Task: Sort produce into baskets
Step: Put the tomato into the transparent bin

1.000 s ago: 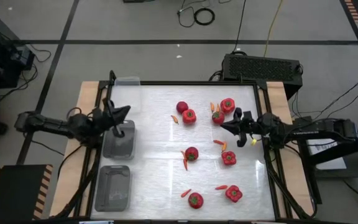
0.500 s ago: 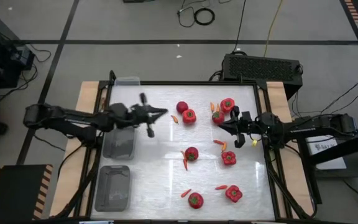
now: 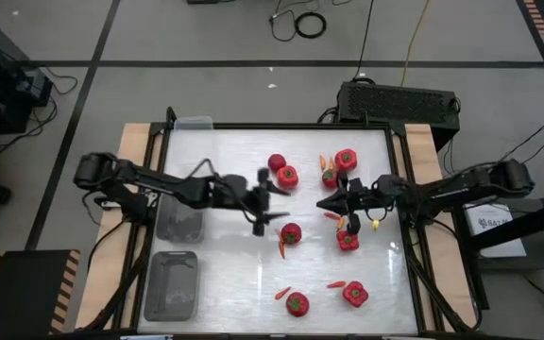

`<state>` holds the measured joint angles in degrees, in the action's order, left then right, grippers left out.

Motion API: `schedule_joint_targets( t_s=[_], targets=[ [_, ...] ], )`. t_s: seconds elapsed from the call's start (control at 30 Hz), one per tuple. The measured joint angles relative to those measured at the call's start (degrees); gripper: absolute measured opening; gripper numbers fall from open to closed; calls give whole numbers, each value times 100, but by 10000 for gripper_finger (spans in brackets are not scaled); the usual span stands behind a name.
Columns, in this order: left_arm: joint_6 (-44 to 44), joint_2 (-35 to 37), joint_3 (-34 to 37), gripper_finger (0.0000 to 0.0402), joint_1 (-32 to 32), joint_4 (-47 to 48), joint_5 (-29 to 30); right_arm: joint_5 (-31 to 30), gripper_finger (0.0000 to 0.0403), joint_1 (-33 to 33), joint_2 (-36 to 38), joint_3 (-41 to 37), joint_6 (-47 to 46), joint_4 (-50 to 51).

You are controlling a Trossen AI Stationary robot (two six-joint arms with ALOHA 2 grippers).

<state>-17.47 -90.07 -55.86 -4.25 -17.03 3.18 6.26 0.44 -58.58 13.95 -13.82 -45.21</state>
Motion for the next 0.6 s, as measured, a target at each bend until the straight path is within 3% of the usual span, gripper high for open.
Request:
schedule_joint_targets(
  t_s=[0.13, 0.27, 0.6],
  targets=[
    [-91, -444, -589, 308, -264, 716, 47, 0, 0, 179, -28, 266, 1, 534],
    [48, -810, -859, 340, -434, 724, 260, -39, 0, 350, -3, 491, -7, 1209],
    [214, -1783, -1103, 352, -609, 705, 739, -390, 0, 942, -5, 563, -339, 1963]
  ],
)
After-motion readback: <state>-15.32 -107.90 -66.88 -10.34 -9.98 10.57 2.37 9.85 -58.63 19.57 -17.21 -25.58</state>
